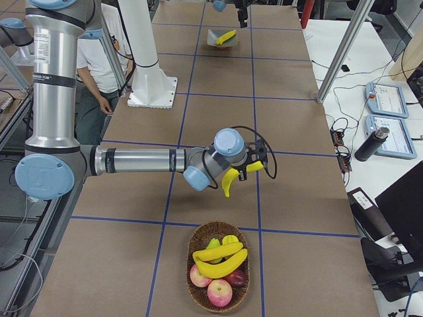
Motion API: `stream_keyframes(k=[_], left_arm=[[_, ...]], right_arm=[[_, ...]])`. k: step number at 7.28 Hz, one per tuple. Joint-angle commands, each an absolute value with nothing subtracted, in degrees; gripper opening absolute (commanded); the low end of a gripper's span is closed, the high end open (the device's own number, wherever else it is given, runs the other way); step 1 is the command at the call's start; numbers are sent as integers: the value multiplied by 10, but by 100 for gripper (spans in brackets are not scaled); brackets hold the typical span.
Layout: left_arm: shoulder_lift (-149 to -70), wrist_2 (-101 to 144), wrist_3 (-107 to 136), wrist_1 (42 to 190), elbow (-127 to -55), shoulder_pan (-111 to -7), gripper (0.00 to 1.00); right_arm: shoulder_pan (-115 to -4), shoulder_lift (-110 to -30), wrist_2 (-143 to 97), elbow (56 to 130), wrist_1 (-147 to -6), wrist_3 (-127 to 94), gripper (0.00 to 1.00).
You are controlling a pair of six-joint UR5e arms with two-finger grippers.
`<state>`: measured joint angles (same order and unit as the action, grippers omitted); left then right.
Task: Transfer all bananas from basket to plate
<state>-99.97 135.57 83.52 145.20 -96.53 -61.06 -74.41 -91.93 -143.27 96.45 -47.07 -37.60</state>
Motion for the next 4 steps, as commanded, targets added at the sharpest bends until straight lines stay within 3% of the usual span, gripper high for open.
stream_keyframes(k=[1,4], left_arm=[[-1087,1354,880,1449,-934,-604,100],[-1174,1350,882,1447,-890,-560,100]], right_arm=[[-621,-799,-1434,972,-482,-559,0],[-472,-636,-1366,971,-544,-700,0]])
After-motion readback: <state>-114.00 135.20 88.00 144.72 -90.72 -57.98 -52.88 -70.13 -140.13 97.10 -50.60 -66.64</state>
